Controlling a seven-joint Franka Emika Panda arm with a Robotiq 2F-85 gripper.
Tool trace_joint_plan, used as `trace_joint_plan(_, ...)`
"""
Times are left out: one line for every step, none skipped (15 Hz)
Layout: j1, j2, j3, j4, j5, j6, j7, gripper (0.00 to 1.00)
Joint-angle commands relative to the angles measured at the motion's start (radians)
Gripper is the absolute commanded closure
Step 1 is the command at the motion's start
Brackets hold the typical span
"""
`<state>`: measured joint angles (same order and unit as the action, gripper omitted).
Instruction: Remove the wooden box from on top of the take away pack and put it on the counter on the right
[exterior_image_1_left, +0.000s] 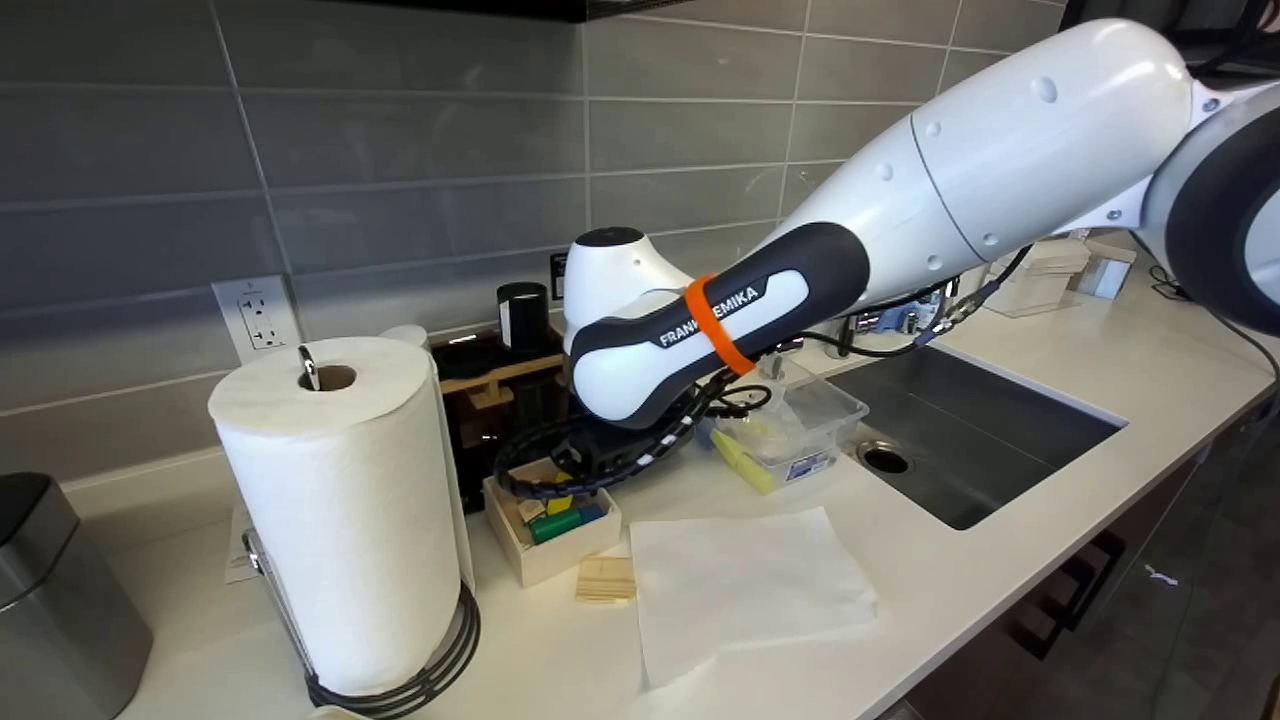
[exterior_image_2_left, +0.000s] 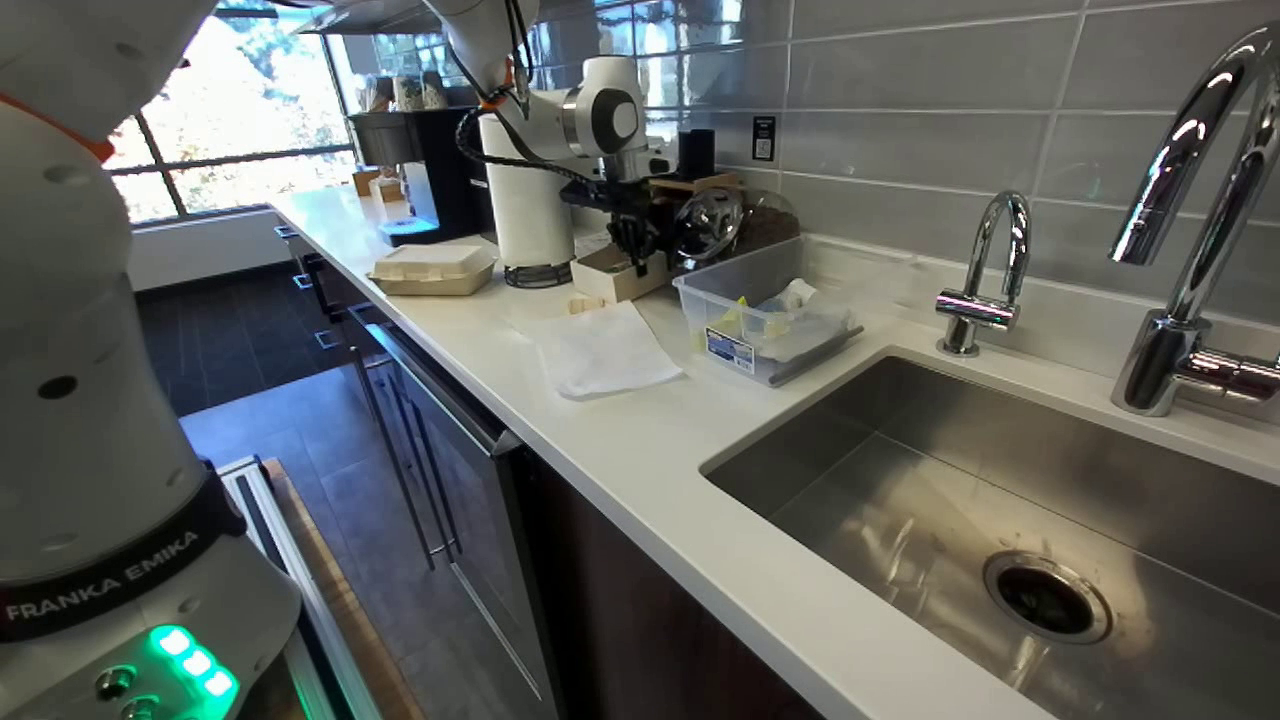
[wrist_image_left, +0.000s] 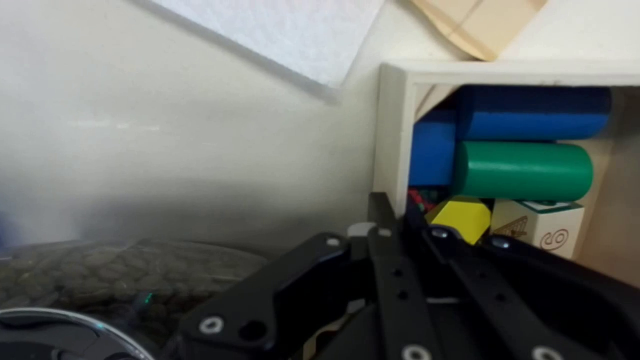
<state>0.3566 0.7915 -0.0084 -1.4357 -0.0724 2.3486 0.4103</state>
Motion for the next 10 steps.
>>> trace_joint_plan(0.004, 0.000, 0.002, 0.014, -0.006, -0.038, 0.009, 0.98)
trace_joint_plan(0.003, -0.001, 0.003, 0.013, -0.004, -0.043, 0.010, 0.98)
trace_joint_plan(0.002, -0.001, 0.005, 0.016, -0.001, -0.056, 0.010, 0.98)
trace_joint_plan(0.004, -0.002, 0.004, 0.017, -0.002, -0.074, 0.013, 0.98)
trace_joint_plan(0.004, 0.016, 0.012, 0.040, 0.006, -0.105, 0.013, 0.98)
trace_joint_plan(0.005, 0.021, 0.015, 0.049, 0.008, -0.150, 0.013, 0.98)
trace_joint_plan(0.007, 0.029, 0.018, 0.062, 0.003, -0.175, 0.010, 0.98)
trace_joint_plan(0.009, 0.037, 0.022, 0.076, 0.002, -0.195, 0.009, 0.98)
trace_joint_plan(0.009, 0.043, 0.027, 0.087, 0.004, -0.200, 0.008, 0.98)
trace_joint_plan(0.011, 0.047, 0.028, 0.098, 0.000, -0.203, 0.006, 0.98)
